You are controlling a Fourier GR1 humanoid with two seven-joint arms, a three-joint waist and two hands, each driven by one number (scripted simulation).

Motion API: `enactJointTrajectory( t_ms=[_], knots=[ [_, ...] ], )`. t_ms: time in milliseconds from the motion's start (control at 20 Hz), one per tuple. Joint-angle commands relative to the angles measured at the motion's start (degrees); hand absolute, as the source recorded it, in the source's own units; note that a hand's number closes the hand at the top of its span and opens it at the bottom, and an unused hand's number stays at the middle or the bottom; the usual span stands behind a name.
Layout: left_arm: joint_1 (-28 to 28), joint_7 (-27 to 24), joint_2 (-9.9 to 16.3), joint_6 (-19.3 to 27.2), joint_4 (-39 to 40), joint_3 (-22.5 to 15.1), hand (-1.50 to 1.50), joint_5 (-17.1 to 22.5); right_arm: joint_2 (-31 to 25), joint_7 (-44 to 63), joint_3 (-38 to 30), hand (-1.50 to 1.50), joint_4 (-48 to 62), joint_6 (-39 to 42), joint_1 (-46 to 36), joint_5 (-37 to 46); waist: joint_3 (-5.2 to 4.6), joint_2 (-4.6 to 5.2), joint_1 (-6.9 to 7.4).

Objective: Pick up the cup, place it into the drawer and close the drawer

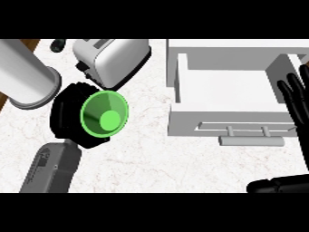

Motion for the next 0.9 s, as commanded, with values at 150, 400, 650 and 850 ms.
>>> enactJointTrajectory(
  t_ms=[150,400,650,850],
  knots=[
    [-7.99,11.21,-2.27,7.94,-8.08,-1.69,1.50,-0.71,0.44,0.09,0.78,-1.50,0.21,-0.02,-0.48,0.26,-0.05,0.24,-0.69],
    [-12.17,20.40,-3.43,15.08,-14.44,-5.12,1.50,-2.93,-0.72,-2.72,-1.69,-1.50,1.36,1.47,0.93,-0.33,-0.04,0.19,-0.62],
    [-25.17,25.27,-2.51,19.52,-7.60,-3.51,1.50,-4.86,-1.46,-1.84,-2.32,-1.50,4.29,1.56,-2.21,-1.18,-0.01,0.26,-0.79],
    [-29.01,21.44,-3.45,22.54,-1.66,-6.11,1.50,-6.95,-0.28,-4.22,-0.97,-1.50,5.24,1.77,-1.14,0.04,-0.03,0.32,-0.95]
  ],
)
